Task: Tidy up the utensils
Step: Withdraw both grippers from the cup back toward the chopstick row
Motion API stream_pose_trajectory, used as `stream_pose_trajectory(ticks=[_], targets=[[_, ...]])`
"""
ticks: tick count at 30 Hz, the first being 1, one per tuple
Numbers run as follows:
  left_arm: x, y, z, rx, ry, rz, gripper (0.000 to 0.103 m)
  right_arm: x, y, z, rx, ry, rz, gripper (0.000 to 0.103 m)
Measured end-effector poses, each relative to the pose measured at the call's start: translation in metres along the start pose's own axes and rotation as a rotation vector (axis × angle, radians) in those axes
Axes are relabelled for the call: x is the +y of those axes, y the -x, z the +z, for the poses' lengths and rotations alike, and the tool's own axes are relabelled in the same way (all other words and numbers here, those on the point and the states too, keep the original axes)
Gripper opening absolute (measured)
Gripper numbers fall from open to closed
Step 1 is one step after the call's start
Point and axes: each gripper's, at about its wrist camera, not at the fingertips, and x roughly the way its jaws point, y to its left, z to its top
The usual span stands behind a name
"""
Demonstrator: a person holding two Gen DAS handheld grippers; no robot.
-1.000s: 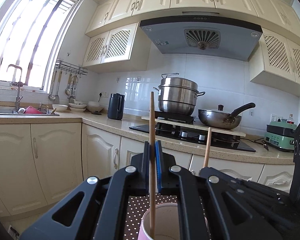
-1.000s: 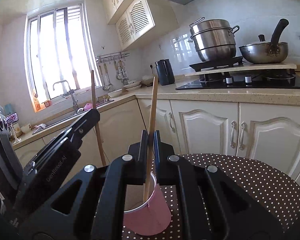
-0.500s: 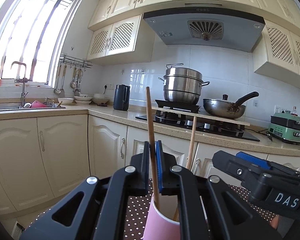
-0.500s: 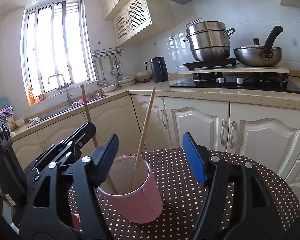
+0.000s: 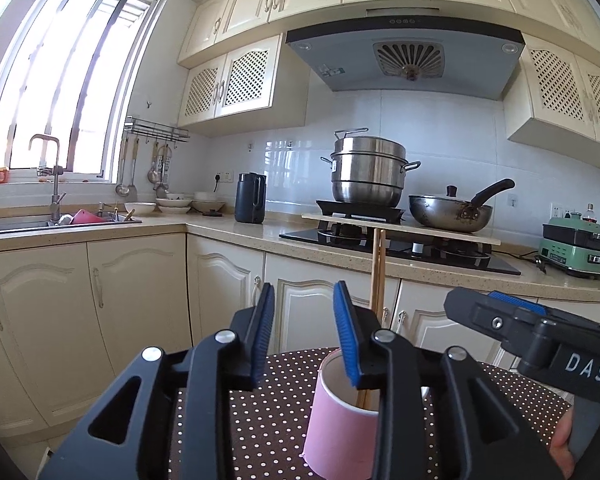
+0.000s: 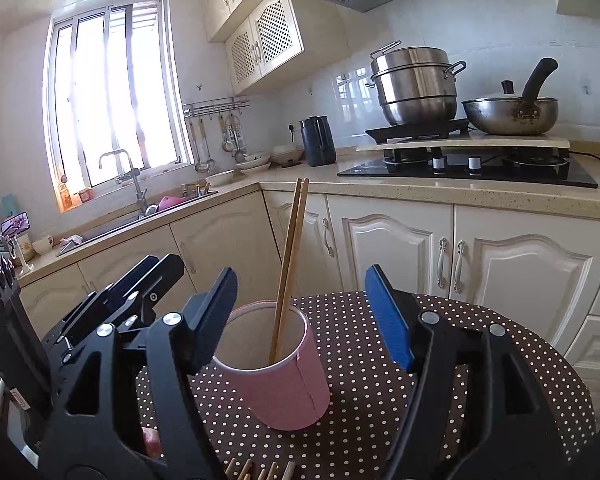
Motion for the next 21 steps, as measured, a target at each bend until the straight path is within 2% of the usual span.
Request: stream_pose_trajectory(ticks=[4, 14, 18, 21], targets=[[-0.001, 0.012, 0.001, 0.028, -0.032, -0.008, 0.031, 0.001, 0.014, 0.0, 0.001, -0.004, 0.003, 0.066], [-0.015, 0.062, 0.004, 0.088, -0.11, -0.028, 0.031, 0.002, 0.058, -0.015, 0.076, -0.017, -0.015, 0.067], [-0.022, 0.08, 0.0, 0.131, -0.13, -0.039, 0.031, 0.0, 0.073, -0.024, 0.141, -0.034, -0.019, 0.068], [-0.025, 0.096, -0.01, 0.166, -0.132, -0.049, 0.031, -0.003, 0.083, -0.035, 0.19, -0.04, 0.025, 0.069]])
